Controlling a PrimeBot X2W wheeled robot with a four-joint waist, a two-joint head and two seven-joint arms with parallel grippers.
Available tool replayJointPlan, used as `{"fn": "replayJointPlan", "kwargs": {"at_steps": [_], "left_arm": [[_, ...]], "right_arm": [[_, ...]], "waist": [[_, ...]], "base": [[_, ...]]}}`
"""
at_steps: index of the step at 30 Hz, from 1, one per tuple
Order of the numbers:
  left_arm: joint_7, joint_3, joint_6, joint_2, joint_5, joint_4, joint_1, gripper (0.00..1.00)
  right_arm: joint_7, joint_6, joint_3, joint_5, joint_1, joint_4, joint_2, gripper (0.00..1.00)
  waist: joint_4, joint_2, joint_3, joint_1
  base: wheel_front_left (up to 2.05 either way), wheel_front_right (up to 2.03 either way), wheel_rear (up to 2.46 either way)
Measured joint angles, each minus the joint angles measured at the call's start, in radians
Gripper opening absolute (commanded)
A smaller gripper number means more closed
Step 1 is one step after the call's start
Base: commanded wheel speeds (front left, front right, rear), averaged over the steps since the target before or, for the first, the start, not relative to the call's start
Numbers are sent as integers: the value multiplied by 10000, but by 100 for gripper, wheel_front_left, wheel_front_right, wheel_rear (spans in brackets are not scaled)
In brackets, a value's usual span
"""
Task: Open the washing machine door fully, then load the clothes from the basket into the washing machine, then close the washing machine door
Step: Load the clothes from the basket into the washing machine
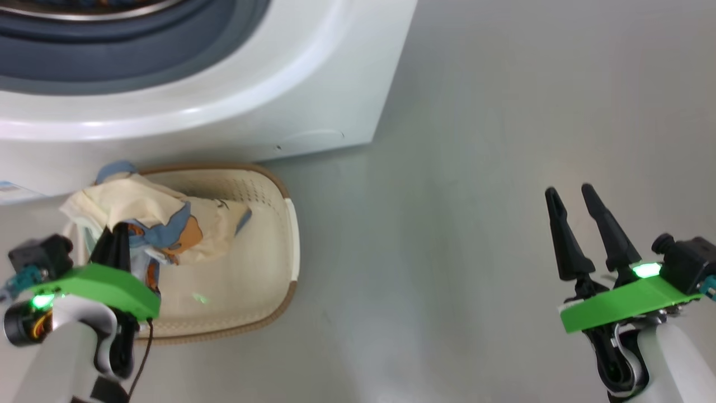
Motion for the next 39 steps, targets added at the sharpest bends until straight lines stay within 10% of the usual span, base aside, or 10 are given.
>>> {"fn": "replayJointPlan", "kwargs": {"at_steps": [39], "left_arm": [[-46, 3057, 0, -1480, 2309, -6987, 5633, 0]], "right_arm": [[2, 0, -681, 19, 1897, 94, -408, 100]], "waist": [[832, 0, -2571, 0]], "base": [[0, 0, 0]]}}
